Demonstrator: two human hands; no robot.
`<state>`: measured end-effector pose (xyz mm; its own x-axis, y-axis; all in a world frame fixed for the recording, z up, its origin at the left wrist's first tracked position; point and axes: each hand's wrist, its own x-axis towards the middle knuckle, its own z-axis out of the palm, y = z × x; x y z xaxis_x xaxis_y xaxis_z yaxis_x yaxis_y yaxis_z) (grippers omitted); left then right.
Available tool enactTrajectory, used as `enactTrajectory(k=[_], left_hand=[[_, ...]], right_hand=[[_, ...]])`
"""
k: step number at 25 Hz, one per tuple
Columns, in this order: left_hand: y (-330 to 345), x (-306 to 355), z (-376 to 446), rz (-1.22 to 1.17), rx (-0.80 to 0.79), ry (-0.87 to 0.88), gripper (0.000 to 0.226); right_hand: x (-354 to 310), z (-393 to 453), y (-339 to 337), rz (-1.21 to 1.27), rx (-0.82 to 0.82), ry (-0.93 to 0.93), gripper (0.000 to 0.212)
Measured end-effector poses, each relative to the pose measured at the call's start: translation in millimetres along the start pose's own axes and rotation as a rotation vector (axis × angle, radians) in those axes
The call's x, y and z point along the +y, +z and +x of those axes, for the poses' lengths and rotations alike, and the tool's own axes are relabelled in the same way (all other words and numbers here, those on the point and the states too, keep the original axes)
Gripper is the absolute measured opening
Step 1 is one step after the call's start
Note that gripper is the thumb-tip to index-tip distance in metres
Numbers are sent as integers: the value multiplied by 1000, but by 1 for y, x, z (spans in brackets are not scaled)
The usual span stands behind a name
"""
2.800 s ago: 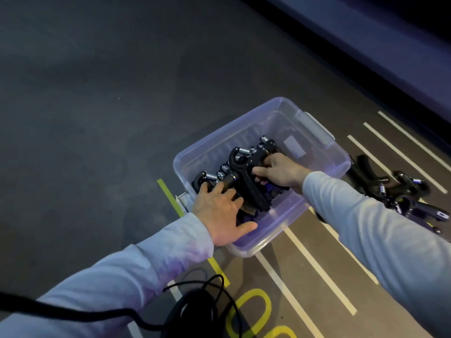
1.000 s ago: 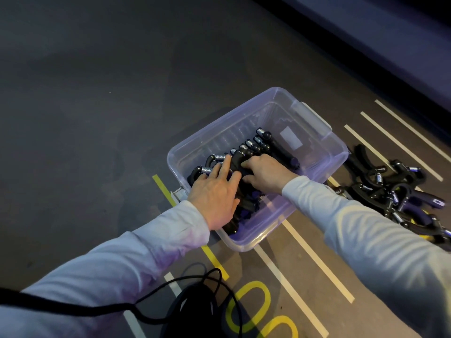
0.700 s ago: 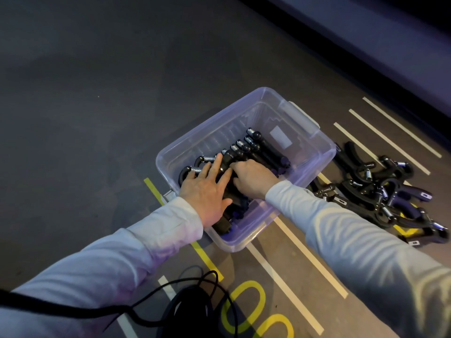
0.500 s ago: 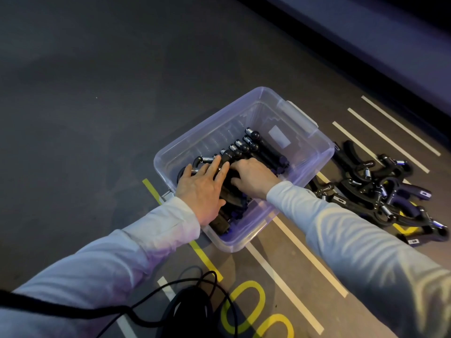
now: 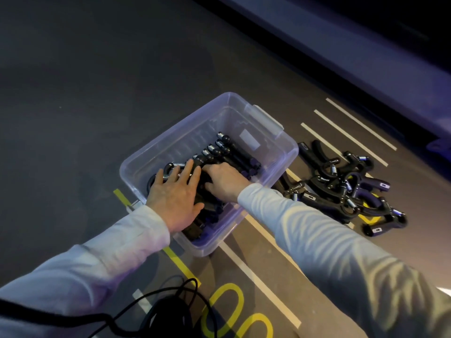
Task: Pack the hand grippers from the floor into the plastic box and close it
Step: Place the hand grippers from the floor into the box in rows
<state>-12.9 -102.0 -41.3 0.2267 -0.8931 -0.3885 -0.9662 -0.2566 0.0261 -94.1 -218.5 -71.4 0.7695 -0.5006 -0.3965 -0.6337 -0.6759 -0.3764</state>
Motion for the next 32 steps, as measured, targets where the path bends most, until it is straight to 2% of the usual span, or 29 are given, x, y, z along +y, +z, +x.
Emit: enactTrajectory(k=[3, 6, 8, 10, 12, 14, 17, 19, 21, 26, 29, 32], left_hand=[[-19, 29, -6, -173, 241, 47, 73], [-36, 59, -10, -307, 465, 182, 69], [-35, 74, -10, -316, 498, 292, 66], [-26, 82, -5, -273, 462, 333, 65], [-17, 86, 1, -241, 418, 320, 68], [-12, 89, 5, -222, 371, 314, 70], [-12, 101, 9, -220, 342, 334, 71], [-9, 105, 10, -222, 325, 335, 71], [-5, 103, 11, -212, 308, 329, 73], [-4, 102, 9, -279, 200, 339, 79], [-5, 101, 8, -292, 181, 331, 80], [-5, 100, 5, -316, 153, 308, 80]], right_hand=[[5, -18, -35, 88, 257, -24, 15], [36, -50, -73, 174, 709, -36, 21], [73, -76, -84, 190, 926, -44, 19], [114, -102, -79, 171, 998, 66, 16], [157, -127, -62, 147, 981, 222, 16], [189, -148, -40, 100, 879, 375, 18], [222, -165, -11, -47, 551, 548, 33], [233, -164, 2, -151, 315, 561, 47], [242, -157, 11, -224, 191, 557, 55], [250, -140, 19, -537, 208, 481, 48], [254, -133, 22, -624, 241, 409, 45], [255, -129, 22, -695, 198, 452, 49]])
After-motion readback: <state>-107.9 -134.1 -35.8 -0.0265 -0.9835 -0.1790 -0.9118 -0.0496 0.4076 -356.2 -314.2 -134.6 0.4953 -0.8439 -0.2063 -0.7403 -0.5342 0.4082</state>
